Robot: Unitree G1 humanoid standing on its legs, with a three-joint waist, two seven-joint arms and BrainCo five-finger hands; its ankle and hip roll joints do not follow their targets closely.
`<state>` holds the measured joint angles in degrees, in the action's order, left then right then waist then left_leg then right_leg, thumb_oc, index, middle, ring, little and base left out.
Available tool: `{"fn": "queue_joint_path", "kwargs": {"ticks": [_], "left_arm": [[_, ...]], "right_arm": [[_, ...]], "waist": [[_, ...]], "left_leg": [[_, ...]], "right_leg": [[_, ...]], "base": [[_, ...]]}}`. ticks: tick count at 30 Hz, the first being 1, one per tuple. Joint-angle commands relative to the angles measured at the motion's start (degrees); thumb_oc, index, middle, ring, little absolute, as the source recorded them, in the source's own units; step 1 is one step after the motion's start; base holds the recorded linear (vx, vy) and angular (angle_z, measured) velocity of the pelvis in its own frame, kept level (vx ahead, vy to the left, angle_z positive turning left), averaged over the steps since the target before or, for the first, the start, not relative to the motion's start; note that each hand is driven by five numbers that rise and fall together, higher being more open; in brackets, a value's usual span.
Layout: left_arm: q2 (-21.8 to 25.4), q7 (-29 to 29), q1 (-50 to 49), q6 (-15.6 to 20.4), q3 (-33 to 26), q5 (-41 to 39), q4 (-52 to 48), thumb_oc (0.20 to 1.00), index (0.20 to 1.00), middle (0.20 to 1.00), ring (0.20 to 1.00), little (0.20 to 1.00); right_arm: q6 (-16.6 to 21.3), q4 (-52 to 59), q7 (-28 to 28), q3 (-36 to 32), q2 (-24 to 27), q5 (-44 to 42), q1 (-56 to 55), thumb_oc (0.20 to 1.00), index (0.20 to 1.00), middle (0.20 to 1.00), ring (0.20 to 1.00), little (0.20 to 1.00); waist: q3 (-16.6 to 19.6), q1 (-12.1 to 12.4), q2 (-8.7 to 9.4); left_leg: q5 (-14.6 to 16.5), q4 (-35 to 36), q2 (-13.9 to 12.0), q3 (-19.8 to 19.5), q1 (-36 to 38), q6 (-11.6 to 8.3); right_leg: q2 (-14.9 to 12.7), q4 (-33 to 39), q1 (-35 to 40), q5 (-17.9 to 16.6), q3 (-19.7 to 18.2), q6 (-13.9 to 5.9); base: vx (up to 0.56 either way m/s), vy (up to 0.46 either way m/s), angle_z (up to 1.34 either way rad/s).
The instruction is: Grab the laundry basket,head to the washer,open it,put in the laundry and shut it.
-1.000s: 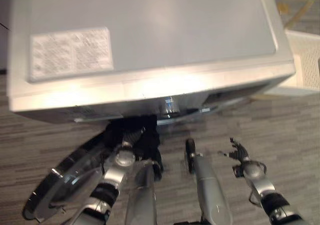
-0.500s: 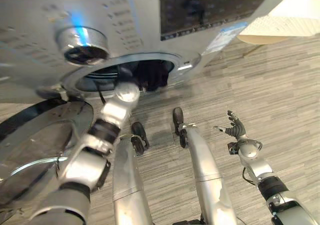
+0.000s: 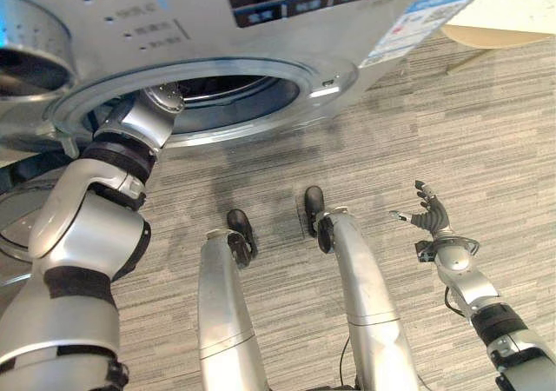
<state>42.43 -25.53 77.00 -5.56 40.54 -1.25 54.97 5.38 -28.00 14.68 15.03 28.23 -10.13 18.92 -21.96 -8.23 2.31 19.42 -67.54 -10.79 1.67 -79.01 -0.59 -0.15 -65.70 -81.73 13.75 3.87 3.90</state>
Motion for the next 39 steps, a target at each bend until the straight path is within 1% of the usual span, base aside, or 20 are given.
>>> {"fn": "queue_joint_path", "kwargs": {"ticks": [1,8,10,11,13,15,16,17,18,19,21,22,23,24,25,29,30,34,36,39], "left_arm": [[-0.60,1.65,-1.07,0.27,-2.37,4.50,1.09,1.000,1.000,1.000,1.000,1.000],[-0.41,-0.38,-4.09,0.70,-3.87,7.21,-3.68,1.000,1.000,1.000,1.000,1.000],[-2.16,-1.57,-12.14,2.63,-9.48,3.45,-9.90,1.000,1.000,1.000,1.000,1.000],[-2.08,-1.59,-12.84,2.48,-9.95,3.53,-10.40,1.000,1.000,1.000,1.000,1.000],[-9.82,1.39,-29.57,6.47,-18.39,-7.70,-19.35,1.000,1.000,1.000,1.000,1.000],[-9.81,1.41,-29.92,6.40,-18.58,-7.66,-19.61,1.000,1.000,1.000,1.000,1.000],[-14.19,5.36,-40.84,7.78,-21.54,-11.77,-24.92,1.000,1.000,1.000,1.000,1.000],[-14.20,5.38,-41.06,7.72,-21.61,-11.74,-25.09,1.000,1.000,1.000,1.000,1.000],[-16.57,7.53,-47.85,8.55,-23.44,-14.02,-25.92,1.000,1.000,1.000,1.000,1.000],[-16.55,7.53,-47.99,8.53,-23.47,-14.01,-26.03,1.000,1.000,1.000,1.000,1.000],[-17.32,9.49,-54.02,8.54,-24.71,-13.71,-27.56,1.000,1.000,1.000,1.000,1.000],[-18.46,10.45,-57.18,8.67,-25.87,-14.61,-27.03,1.000,1.000,1.000,1.000,1.000],[-19.22,10.84,-59.59,8.82,-26.61,-15.18,-26.47,1.000,1.000,1.000,1.000,1.000],[-19.21,10.84,-59.65,8.81,-26.63,-15.18,-26.51,1.000,1.000,1.000,1.000,1.000],[-20.39,11.90,-65.13,9.01,-29.33,-16.91,-25.22,1.000,1.000,1.000,1.000,1.000],[-21.58,13.91,-72.86,8.71,-32.87,-16.41,-22.37,1.000,1.000,1.000,1.000,1.000],[-21.97,15.02,-75.40,8.27,-34.42,-16.45,-20.05,1.000,1.000,1.000,1.000,1.000],[-22.43,16.64,-77.88,7.63,-35.63,-15.61,-17.09,1.000,1.000,1.000,1.000,1.000],[-22.39,17.87,-79.87,7.05,-36.27,-13.89,-15.94,1.000,1.000,1.000,1.000,1.000],[-22.34,18.35,-80.63,6.81,-36.59,-13.30,-14.43,1.000,1.000,1.000,1.000,1.000]], "right_arm": [[2.62,1.56,-0.76,0.85,0.57,-2.12,-5.17,1.000,1.000,1.000,1.000,1.000],[2.86,0.79,-1.81,1.59,0.73,-2.67,-5.79,1.000,1.000,1.000,1.000,1.000],[2.24,-0.33,-1.82,1.61,-0.61,-1.73,-5.84,1.000,1.000,1.000,1.000,1.000],[2.27,-0.37,-1.80,1.85,-0.44,-1.70,-5.95,1.000,1.000,1.000,1.000,1.000],[-0.38,-3.04,-1.52,1.08,-3.02,1.26,-6.26,1.000,1.000,1.000,1.000,1.000],[-0.36,-3.08,-1.50,1.22,-2.96,1.27,-6.33,1.000,1.000,1.000,1.000,1.000],[-1.86,-6.51,-1.78,-0.09,-4.37,3.57,-6.64,1.000,1.000,1.000,1.000,1.000],[-1.84,-6.53,-1.77,-0.03,-4.35,3.60,-6.71,1.000,1.000,1.000,1.000,1.000],[-2.08,-9.12,-2.23,-0.76,-4.88,4.78,-7.23,1.000,1.000,1.000,1.000,1.000],[-2.05,-9.15,-2.23,-0.71,-4.89,4.79,-7.25,1.000,1.000,1.000,1.000,1.000],[-2.51,-10.26,-2.98,-1.51,-4.96,6.42,-8.78,1.000,1.000,1.000,1.000,1.000],[-2.74,-11.38,-3.31,-1.84,-5.06,7.09,-9.41,1.000,1.000,1.000,1.000,1.000],[-2.75,-12.43,-3.62,-2.31,-5.40,7.40,-9.96,1.000,1.000,1.000,1.000,1.000],[-2.74,-12.44,-3.62,-2.28,-5.41,7.41,-9.97,1.000,1.000,1.000,1.000,1.000],[-2.58,-13.56,-4.17,-3.34,-5.90,7.47,-11.92,1.000,1.000,1.000,1.000,1.000],[-2.98,-17.89,-5.72,-5.19,-7.17,7.47,-14.38,1.000,1.000,1.000,1.000,1.000],[-3.38,-19.65,-6.28,-5.73,-7.67,7.81,-15.18,1.000,1.000,1.000,1.000,1.000],[-3.46,-22.53,-7.16,-6.51,-8.47,7.57,-15.83,1.000,1.000,1.000,1.000,1.000],[-3.78,-24.50,-7.66,-7.30,-8.95,7.85,-16.60,1.000,1.000,1.000,1.000,1.000],[-3.88,-25.16,-8.02,-7.71,-9.18,7.69,-17.13,1.000,1.000,1.000,1.000,1.000]], "waist": [[7.18,-1.71,-2.36],[8.74,-0.68,-2.00],[9.34,0.51,-1.64],[9.42,0.30,-1.78],[10.33,1.92,-1.30],[10.25,1.79,-1.27],[10.66,2.90,-1.05],[10.53,2.83,-1.00],[10.40,3.59,-0.65],[10.20,3.53,-0.58],[9.54,4.14,-0.08],[9.30,4.49,0.33],[9.06,4.64,0.82],[8.86,4.58,0.89],[8.35,5.34,1.38],[8.31,6.76,1.82],[8.89,7.26,1.78],[10.46,7.46,1.75],[12.71,7.48,1.40],[13.87,7.42,1.32]], "left_leg": [[1.94,-3.87,0.60,-0.37,-1.04,5.70],[1.02,-1.19,1.80,-0.41,-0.14,5.28],[0.04,2.26,2.35,-0.01,1.95,4.84],[-0.06,2.51,2.40,0.06,2.25,4.84],[-1.56,9.71,3.22,1.27,8.28,4.14],[-1.70,10.07,3.28,1.38,8.74,4.15],[-3.50,17.50,4.53,2.55,15.66,3.22],[-3.64,17.84,4.61,2.63,16.10,3.23],[-5.35,24.04,5.77,2.89,22.34,2.87],[-5.51,24.40,5.85,2.93,22.83,2.88],[-6.60,28.95,6.92,2.99,28.50,2.60],[-7.74,32.50,7.50,2.78,32.29,2.35],[-10.64,35.59,8.08,3.37,34.39,2.67],[-10.86,35.99,8.17,3.39,34.83,2.67],[-12.67,41.33,8.93,2.92,41.29,2.04],[-15.62,51.00,9.62,2.49,53.67,1.18],[-16.81,54.88,9.71,2.26,58.90,0.88],[-18.70,60.08,10.34,2.69,65.44,0.30],[-19.25,63.15,10.67,3.11,70.09,-0.09],[-19.34,65.16,10.75,3.44,73.22,-0.32]], "right_leg": [[-0.21,10.70,2.77,-5.79,-1.12,-4.46],[-1.50,11.85,3.74,-5.29,-0.49,-4.04],[-2.32,13.67,5.71,-5.35,-0.11,-4.10],[-2.35,13.87,5.98,-5.43,-0.14,-4.11],[-3.42,18.86,11.35,-6.40,0.37,-4.47],[-3.46,19.13,11.74,-6.52,0.31,-4.48],[-4.69,24.79,18.03,-7.89,0.17,-5.28],[-4.74,25.03,18.41,-7.99,0.13,-5.30],[-5.53,29.82,23.86,-9.49,0.47,-6.08],[-5.58,30.08,24.30,-9.61,0.46,-6.10],[-6.03,33.59,29.69,-10.42,0.77,-6.51],[-6.35,36.42,33.35,-11.39,1.06,-6.95],[-6.94,39.44,35.60,-13.96,1.84,-6.66],[-7.00,39.69,35.98,-14.08,1.85,-6.67],[-7.39,44.04,42.55,-15.30,2.35,-7.34],[-7.13,51.23,54.50,-16.83,3.05,-8.63],[-6.72,54.05,59.40,-17.22,3.19,-9.15],[-6.20,58.21,65.76,-18.23,3.47,-10.01],[-6.16,61.35,70.08,-18.65,3.37,-10.72],[-5.97,63.50,72.96,-19.04,3.43,-11.13]], "base": [[0.01,-0.003,0.06],[0.02,-0.009,0.12],[0.01,-0.012,0.11],[0.00,0.003,0.17],[-0.01,0.003,0.19],[-0.01,0.011,0.12],[-0.02,0.021,0.19],[0.02,0.026,0.21],[0.03,0.005,0.27],[0.05,0.015,0.34],[0.06,0.014,0.45],[0.01,0.003,0.27],[-0.02,0.001,0.20],[0.04,-0.010,0.33],[0.14,0.000,0.53],[0.21,0.039,0.16],[0.23,0.069,-0.01],[0.14,0.042,-0.10],[0.21,0.065,-0.04],[0.11,0.053,-0.10]]}}
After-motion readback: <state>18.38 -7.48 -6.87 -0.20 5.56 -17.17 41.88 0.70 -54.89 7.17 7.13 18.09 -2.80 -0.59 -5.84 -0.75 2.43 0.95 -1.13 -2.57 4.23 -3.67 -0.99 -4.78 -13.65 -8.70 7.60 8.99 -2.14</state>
